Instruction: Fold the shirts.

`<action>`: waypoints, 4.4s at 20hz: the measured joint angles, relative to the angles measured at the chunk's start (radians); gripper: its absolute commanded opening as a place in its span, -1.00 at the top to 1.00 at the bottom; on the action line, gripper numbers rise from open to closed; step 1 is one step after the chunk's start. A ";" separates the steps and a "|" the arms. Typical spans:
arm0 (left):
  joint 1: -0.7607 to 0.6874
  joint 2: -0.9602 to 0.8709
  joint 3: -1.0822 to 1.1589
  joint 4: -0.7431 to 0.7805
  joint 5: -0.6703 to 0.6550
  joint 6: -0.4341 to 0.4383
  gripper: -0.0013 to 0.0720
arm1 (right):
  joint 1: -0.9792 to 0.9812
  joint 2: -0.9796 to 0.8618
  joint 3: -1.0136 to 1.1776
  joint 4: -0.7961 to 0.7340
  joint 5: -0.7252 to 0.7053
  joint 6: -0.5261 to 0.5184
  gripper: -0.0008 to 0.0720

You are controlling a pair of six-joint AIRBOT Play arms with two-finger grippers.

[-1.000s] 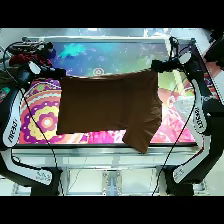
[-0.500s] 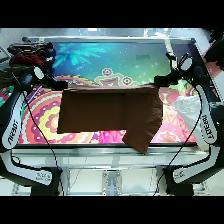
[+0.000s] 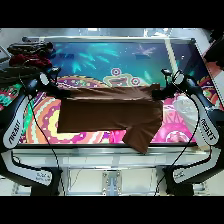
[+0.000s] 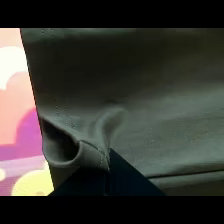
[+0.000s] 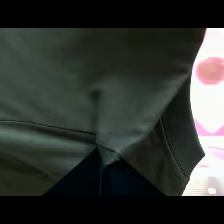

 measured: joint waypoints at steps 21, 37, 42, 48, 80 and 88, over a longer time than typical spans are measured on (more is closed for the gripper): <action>0.273 0.986 -0.803 -0.058 0.078 -0.542 -0.67 | -0.397 0.623 -0.623 0.246 0.313 -0.051 -0.38; 0.314 1.174 -1.042 -0.179 0.098 -0.801 -0.67 | -0.197 0.530 -0.885 0.473 0.128 -0.077 0.90; 0.314 1.017 -1.059 -0.324 0.160 -0.738 -0.59 | -0.183 0.511 -0.886 0.493 0.116 -0.097 0.94; 0.314 0.822 -1.062 -0.512 0.271 -0.596 -0.33 | -0.179 0.507 -0.886 0.505 0.125 -0.107 0.94; 0.203 0.383 -0.261 -0.402 0.148 -0.042 0.94 | -0.039 0.342 -0.174 0.576 -0.141 -0.154 0.95; 0.129 -0.010 0.019 -0.264 0.168 -0.076 0.94 | -0.003 -0.028 0.026 0.529 -0.246 -0.095 0.95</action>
